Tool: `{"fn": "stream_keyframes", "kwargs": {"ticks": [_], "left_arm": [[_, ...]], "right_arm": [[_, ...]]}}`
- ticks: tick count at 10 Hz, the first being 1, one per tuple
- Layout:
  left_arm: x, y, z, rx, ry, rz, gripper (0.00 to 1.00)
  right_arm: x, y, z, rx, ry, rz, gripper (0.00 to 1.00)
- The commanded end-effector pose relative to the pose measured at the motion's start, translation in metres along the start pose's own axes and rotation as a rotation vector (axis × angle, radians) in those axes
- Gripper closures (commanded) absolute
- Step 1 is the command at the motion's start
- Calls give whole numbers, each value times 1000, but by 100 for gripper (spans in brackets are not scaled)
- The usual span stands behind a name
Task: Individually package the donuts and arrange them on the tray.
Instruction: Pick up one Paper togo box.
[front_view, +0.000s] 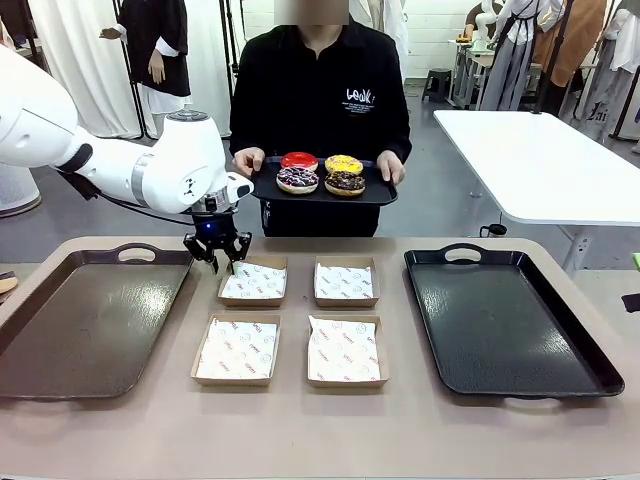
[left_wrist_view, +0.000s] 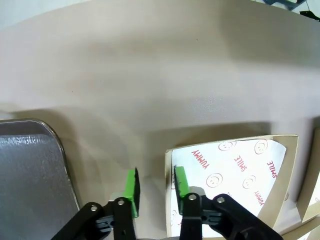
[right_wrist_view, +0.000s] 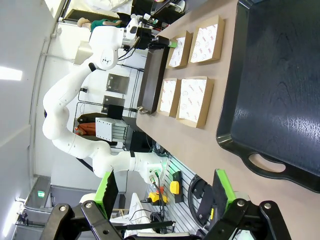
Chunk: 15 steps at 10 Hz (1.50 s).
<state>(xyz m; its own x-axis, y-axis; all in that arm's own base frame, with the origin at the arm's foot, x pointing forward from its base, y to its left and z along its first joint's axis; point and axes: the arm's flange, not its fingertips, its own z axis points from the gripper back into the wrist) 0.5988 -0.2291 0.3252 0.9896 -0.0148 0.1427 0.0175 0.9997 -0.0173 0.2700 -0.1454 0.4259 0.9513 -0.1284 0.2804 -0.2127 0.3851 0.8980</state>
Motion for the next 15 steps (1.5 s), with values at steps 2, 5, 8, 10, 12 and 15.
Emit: {"fn": "stream_keyframes", "kwargs": {"ticks": [2,5,8,10,12,15], "left_arm": [[2,-6,0,22,-4,25,100],[3,-6,-1,3,21,31,100],[5,-6,14,-16,57,-5,100],[6,-11,64,-41,81,-17,100],[7,-17,112,-51,70,-34,100],[9,-28,175,-8,33,-42,100]], "right_arm": [[0,0,-1,25,-11,11,0],[0,0,-1,25,-11,11,0],[0,0,-1,25,-11,11,0],[0,0,-1,25,-11,11,0],[0,0,-1,25,-11,11,0],[0,0,-1,25,-11,11,0]]}}
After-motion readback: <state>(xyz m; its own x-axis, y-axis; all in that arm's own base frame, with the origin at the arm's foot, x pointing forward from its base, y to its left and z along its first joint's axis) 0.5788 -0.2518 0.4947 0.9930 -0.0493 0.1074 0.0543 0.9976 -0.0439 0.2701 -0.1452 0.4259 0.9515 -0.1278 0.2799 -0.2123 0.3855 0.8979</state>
